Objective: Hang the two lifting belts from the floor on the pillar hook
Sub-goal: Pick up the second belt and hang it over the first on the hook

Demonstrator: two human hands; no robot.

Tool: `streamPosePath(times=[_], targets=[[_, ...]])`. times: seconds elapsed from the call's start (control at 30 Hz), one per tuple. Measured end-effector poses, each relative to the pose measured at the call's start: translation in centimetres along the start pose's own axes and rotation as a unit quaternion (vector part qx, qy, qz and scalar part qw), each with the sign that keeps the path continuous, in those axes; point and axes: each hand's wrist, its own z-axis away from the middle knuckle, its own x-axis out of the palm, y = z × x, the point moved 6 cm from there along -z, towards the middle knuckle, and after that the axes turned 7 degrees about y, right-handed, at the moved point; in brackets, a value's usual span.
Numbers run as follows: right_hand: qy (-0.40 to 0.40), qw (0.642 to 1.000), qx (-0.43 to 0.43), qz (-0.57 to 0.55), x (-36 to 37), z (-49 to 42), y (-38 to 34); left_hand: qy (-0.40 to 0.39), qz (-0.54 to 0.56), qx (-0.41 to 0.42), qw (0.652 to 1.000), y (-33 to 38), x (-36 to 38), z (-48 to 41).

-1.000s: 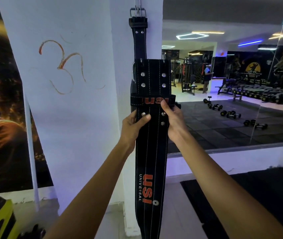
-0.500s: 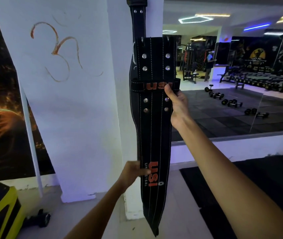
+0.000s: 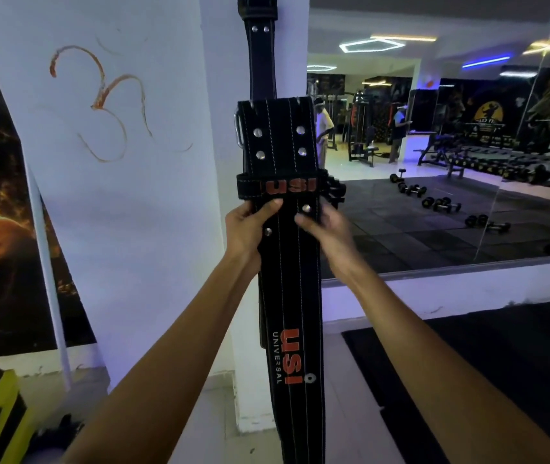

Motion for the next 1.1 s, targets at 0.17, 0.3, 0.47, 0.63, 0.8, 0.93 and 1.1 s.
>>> streamPosePath(times=[0.17,0.3,0.47,0.63,0.8,0.93,1.1], targets=[[-0.058,0.979,0.14,0.136,-3.5,6.9,10.8,0.02,0.022,0.011,1.0,1.8,-0.2,-1.0],[-0.045,0.986,0.127,0.094,-2.9,7.3,9.7,0.012,0.014,0.015,1.0,1.8,-0.3,-0.6],[0.004,0.992,0.093,0.087,-2.7,7.3,10.4,0.012,0.029,0.008,0.999,1.9,-0.1,-0.2],[-0.143,0.933,0.188,0.272,-4.5,10.3,13.7,0.008,-0.002,-0.002,1.0,1.3,-1.3,0.2],[0.016,0.992,0.124,0.023,-1.4,3.0,2.0,-0.004,-0.03,-0.015,0.999,-0.4,-2.4,0.8],[0.037,0.992,0.12,0.008,1.1,-0.4,-3.5,-0.083,-0.104,-0.009,0.991,-2.0,-2.8,1.7],[0.1,0.987,0.128,-0.008,0.9,-1.2,-3.7,-0.283,-0.184,-0.102,0.936,-2.4,-3.8,2.2]])
